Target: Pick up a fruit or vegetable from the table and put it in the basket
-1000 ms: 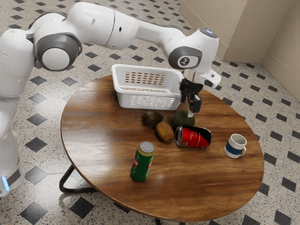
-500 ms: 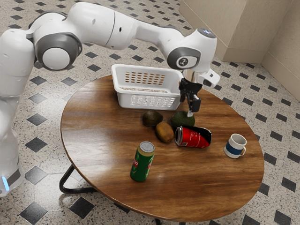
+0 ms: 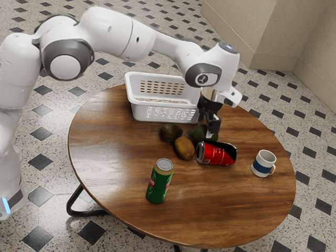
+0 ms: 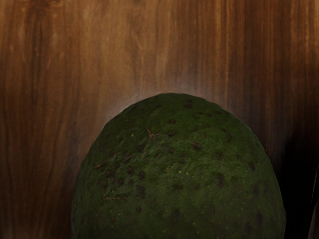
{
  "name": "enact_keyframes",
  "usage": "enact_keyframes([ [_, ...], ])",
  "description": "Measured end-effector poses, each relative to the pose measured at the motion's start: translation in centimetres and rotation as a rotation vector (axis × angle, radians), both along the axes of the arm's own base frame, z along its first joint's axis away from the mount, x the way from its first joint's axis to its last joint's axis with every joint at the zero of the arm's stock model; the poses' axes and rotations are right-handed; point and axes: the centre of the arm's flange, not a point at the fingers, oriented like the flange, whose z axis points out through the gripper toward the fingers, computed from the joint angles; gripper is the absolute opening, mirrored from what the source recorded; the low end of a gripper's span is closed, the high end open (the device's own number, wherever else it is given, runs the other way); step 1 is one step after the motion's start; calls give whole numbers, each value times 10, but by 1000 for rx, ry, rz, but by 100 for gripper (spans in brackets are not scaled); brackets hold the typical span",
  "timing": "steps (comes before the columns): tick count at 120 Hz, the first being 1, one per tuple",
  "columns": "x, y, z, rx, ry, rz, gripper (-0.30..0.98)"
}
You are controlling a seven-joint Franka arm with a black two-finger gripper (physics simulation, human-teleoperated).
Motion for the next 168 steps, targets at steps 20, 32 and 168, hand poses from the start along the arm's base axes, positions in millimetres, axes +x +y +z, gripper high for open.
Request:
enact_keyframes([
  [20, 3, 2, -7, 1, -1, 3, 69],
  [32, 3, 3, -8, 1, -2, 4, 69],
  [168, -44, -15, 137, 2, -200, -9, 19],
])
